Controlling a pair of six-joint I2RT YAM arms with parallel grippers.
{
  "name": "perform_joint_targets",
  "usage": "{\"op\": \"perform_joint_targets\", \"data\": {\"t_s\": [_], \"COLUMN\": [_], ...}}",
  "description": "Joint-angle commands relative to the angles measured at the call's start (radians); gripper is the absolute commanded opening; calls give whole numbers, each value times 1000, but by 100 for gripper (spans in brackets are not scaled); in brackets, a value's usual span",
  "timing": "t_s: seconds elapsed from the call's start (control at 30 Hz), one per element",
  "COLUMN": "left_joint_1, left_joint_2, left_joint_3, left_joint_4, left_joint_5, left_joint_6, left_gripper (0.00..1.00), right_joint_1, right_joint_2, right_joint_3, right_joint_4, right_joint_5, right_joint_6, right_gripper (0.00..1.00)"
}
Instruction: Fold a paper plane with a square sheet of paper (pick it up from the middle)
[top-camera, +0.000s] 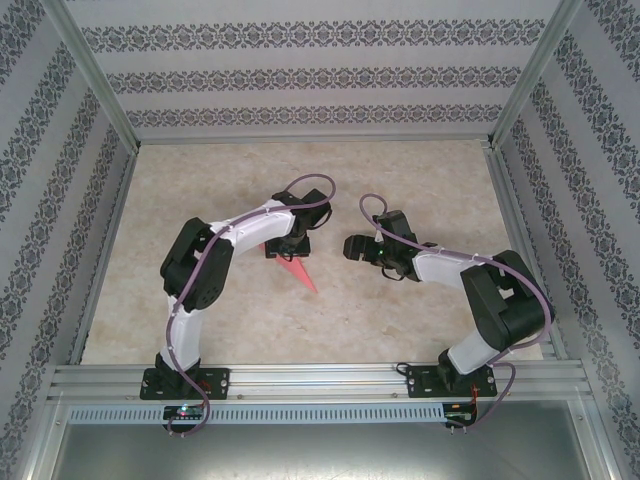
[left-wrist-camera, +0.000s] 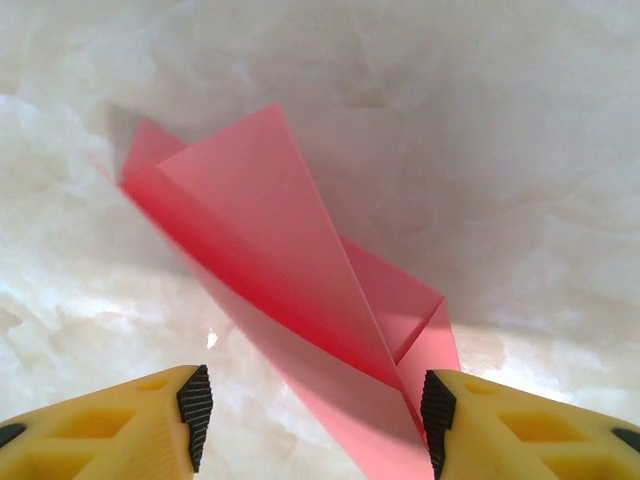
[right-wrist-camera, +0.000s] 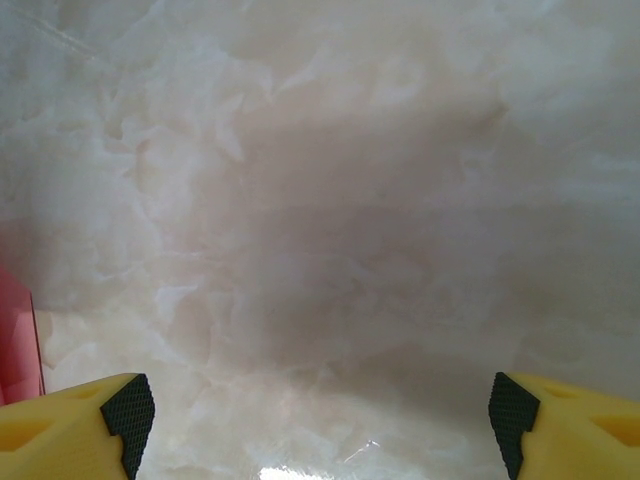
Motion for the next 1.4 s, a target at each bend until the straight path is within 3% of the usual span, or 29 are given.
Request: {"op": "perform_joint_targets", "data": {"t_s": [0.0, 0.37, 0.57, 0.77, 0.97, 1.17, 1.37], "left_joint_1": [-12, -12, -12, -11, -6, 0, 0], "left_joint_2": [-51, -76, -117, -171, -210, -246, -336], "left_joint_3": [-30, -81, -135, -211, -268, -275, -254], "left_joint_4": [9, 56, 117, 193, 239, 264, 388], "left_joint_5": [21, 52, 37, 50, 34, 30, 138], "left_joint_6": [-32, -39, -105, -182, -221, -189, -81], "left_gripper": [64, 65, 47, 40, 23, 3, 0], "right_joint_1": [-9, -8, -8, -7, -3, -3, -9], "right_joint_2": [11, 1, -3, -12, -15, -57, -151], "right_joint_3": [27, 18, 16, 17, 18, 16, 7], "right_joint_4": [23, 25, 24, 16, 12, -10, -28], "right_joint_5": [-30, -41, -45, -45, -42, -39, -42], "right_joint_6": [6, 11, 13, 11, 12, 18, 53], "right_gripper": [88, 87, 86, 86, 85, 85, 85]}}
